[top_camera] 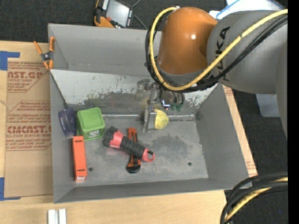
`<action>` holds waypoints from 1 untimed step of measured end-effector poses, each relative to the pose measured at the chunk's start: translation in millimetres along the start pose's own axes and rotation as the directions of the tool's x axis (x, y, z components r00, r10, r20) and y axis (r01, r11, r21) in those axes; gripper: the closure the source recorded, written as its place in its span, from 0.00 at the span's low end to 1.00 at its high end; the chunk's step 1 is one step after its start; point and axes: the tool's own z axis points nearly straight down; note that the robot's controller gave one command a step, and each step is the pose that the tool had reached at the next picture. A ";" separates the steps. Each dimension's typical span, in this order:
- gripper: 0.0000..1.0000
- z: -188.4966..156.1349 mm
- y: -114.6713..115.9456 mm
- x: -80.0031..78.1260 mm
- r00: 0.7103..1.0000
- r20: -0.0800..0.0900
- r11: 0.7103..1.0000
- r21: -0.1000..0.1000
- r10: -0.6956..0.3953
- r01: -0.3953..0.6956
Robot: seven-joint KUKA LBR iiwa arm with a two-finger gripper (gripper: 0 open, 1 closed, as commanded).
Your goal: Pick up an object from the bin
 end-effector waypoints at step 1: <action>0.00 19.8 -26.9 27.0 1.000 -0.001 1.000 -0.001 0.016 -0.016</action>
Offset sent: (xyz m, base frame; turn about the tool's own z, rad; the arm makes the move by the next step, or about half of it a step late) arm -0.0232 -0.0031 -0.0718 -0.1113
